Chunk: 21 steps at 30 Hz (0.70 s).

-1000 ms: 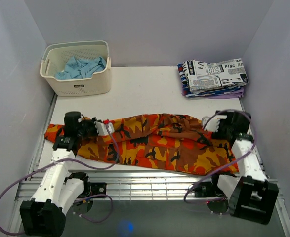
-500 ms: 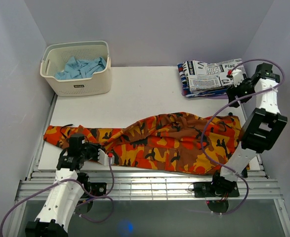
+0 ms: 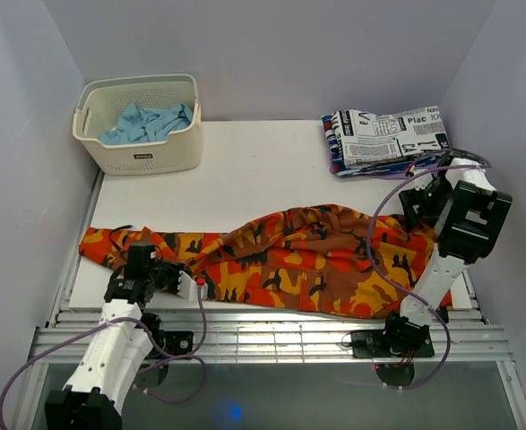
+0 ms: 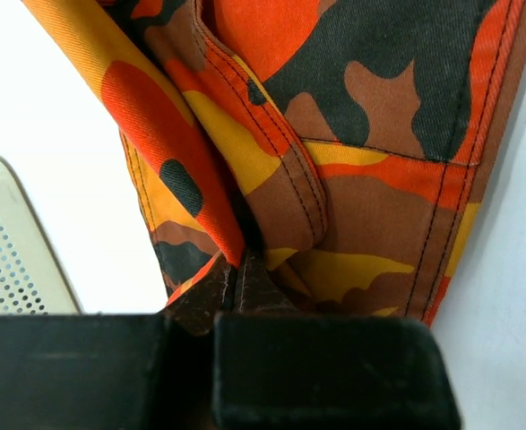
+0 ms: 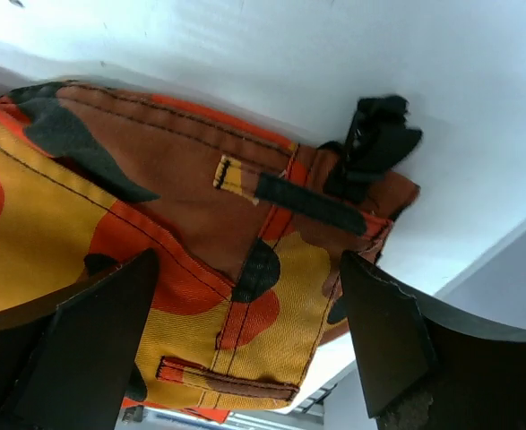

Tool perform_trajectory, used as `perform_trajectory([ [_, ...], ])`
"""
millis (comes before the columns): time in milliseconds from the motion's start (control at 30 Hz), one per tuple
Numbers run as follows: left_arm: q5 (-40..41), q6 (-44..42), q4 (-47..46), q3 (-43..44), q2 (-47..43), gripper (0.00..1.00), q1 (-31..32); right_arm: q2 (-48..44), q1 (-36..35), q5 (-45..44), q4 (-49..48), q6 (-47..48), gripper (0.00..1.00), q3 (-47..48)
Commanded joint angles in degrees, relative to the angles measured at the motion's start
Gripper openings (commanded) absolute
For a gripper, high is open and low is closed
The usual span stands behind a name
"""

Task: Fold and stack the trousers
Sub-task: Flatten the trousers out

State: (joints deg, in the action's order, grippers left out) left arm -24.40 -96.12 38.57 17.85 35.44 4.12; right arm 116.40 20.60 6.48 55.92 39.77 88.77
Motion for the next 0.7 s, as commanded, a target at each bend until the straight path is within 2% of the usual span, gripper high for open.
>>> perform_trajectory([
  [0,-0.2,0.4,0.1,2.3,1.9,0.00,-0.2,0.3,0.1,-3.1,0.8,-2.1,0.88,-1.6],
  [100,0.0,1.4,-1.3,2.6,3.4,0.00,-0.2,3.1,0.1,-0.7,1.9,-2.9,0.86,0.5],
  [133,0.3,1.7,-1.7,3.1,3.8,0.00,-0.3,3.9,0.1,0.4,3.4,-3.3,0.84,2.9],
  [167,0.5,2.2,-2.4,3.3,4.4,0.00,-0.2,5.4,0.1,1.2,4.3,-3.4,0.76,4.1],
  [200,0.7,3.0,-2.7,3.7,5.4,0.00,-0.2,6.0,0.1,3.3,5.2,-3.4,0.55,5.2],
  [267,0.9,4.1,-3.5,5.0,6.7,0.00,-0.2,6.0,0.1,4.4,6.1,-3.3,0.30,7.3],
  [300,1.0,5.0,-3.8,5.6,7.4,0.00,-0.3,5.6,0.1,5.5,6.2,-2.9,0.08,7.7],
  [400,1.7,10.6,-5.7,9.5,11.7,0.00,-0.2,1.4,0.3,8.1,4.9,-0.7,0.08,7.6],
  [567,2.8,25.9,-7.2,21.4,20.6,0.00,-1.4,-14.9,4.6,19.0,-1.4,5.7,0.08,0.9],
  [600,2.4,29.9,-7.5,24.7,22.4,0.00,-2.4,-20.6,6.7,22.8,-4.0,10.4,0.08,-3.2],
  [667,0.7,34.4,-6.8,29.0,24.3,0.00,-7.1,-28.2,8.2,24.5,-6.9,17.7,0.08,-12.6],
])
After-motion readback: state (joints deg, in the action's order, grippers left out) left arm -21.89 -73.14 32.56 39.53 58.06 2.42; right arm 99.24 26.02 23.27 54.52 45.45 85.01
